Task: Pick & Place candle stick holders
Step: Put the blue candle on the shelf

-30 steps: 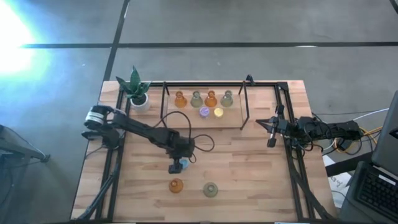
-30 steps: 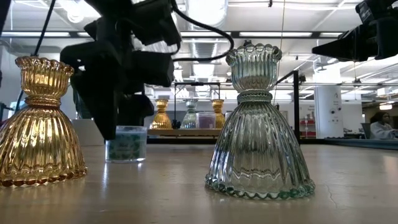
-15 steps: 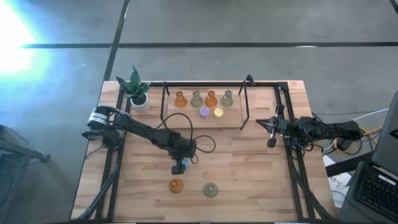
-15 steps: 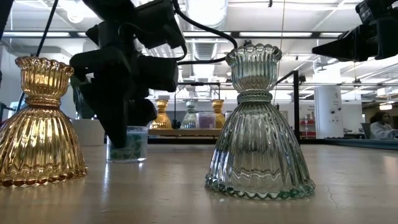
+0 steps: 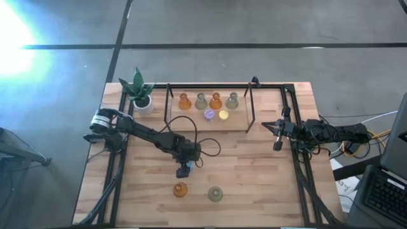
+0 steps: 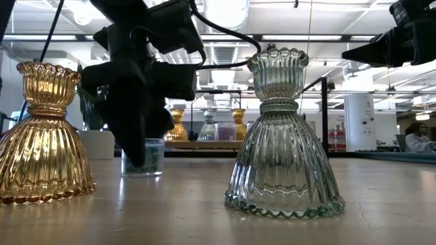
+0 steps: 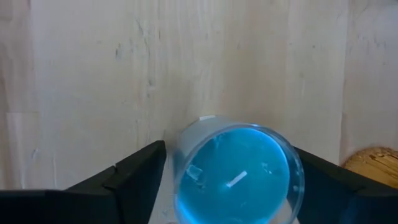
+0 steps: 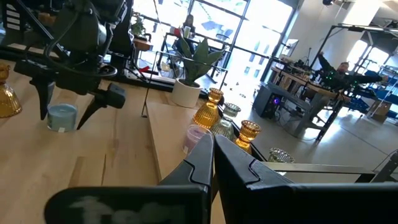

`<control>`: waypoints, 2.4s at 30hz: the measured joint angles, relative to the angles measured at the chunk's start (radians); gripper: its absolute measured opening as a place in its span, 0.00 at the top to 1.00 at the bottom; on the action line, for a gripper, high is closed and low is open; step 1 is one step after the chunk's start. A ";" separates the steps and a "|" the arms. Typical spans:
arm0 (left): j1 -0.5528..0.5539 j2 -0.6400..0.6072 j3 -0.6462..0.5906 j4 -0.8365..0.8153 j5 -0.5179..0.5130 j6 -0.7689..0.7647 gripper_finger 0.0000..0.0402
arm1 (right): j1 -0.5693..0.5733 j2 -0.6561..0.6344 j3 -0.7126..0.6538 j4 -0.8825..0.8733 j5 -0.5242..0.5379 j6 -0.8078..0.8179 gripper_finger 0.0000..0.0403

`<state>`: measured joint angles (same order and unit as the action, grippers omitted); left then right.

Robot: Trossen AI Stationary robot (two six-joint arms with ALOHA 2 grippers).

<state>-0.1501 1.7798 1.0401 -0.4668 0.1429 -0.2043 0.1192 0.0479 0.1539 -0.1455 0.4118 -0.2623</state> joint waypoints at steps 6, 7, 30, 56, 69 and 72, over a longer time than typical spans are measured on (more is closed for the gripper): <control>0.000 0.000 0.000 0.001 -0.015 0.000 0.36 | 0.000 0.000 0.000 0.000 0.000 0.000 0.98; 0.001 0.000 0.000 0.002 -0.018 0.000 0.37 | 0.000 0.000 0.000 0.000 0.000 0.000 0.98; 0.166 -0.029 0.268 -0.318 -0.032 0.020 0.39 | 0.000 0.000 0.000 0.000 0.001 0.000 0.98; 0.513 -0.030 0.349 -0.264 -0.146 -0.113 0.39 | 0.000 0.000 0.000 0.000 0.001 0.000 0.98; 0.521 0.035 0.349 -0.258 -0.204 -0.109 0.39 | 0.000 0.000 0.000 0.000 0.001 0.000 0.98; 0.526 0.035 0.349 -0.256 -0.210 -0.111 0.39 | 0.000 0.000 0.000 0.000 0.001 0.000 0.98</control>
<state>0.3757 1.8145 1.3891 -0.7227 -0.0675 -0.3149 0.1194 0.0475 0.1539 -0.1455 0.4126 -0.2623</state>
